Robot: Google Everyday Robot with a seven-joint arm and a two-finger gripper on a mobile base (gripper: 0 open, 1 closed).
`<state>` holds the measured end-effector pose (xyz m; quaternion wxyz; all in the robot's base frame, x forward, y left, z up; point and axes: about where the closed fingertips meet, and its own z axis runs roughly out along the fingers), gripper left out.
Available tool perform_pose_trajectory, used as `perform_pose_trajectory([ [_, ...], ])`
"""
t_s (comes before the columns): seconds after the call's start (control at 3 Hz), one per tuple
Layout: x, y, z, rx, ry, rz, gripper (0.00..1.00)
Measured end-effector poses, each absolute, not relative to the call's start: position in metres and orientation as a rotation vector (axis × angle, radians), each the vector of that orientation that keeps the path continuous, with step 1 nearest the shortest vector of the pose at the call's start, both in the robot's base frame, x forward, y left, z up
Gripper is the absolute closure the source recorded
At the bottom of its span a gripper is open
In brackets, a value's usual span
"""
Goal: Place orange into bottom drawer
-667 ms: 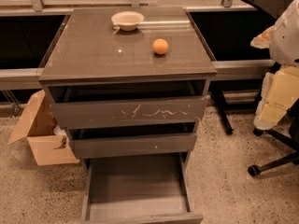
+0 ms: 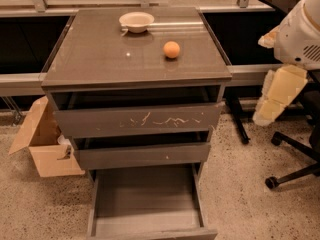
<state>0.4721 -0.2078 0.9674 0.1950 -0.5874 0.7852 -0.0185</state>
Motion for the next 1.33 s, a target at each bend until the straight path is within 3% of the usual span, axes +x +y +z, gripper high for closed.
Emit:
perform_pose_trajectory([
  [1.0,0.587,-0.151,0.955,-1.427,2.029,0.252,0.0],
  [1.33,0.587,-0.151,0.955,-1.427,2.029,0.252,0.0],
])
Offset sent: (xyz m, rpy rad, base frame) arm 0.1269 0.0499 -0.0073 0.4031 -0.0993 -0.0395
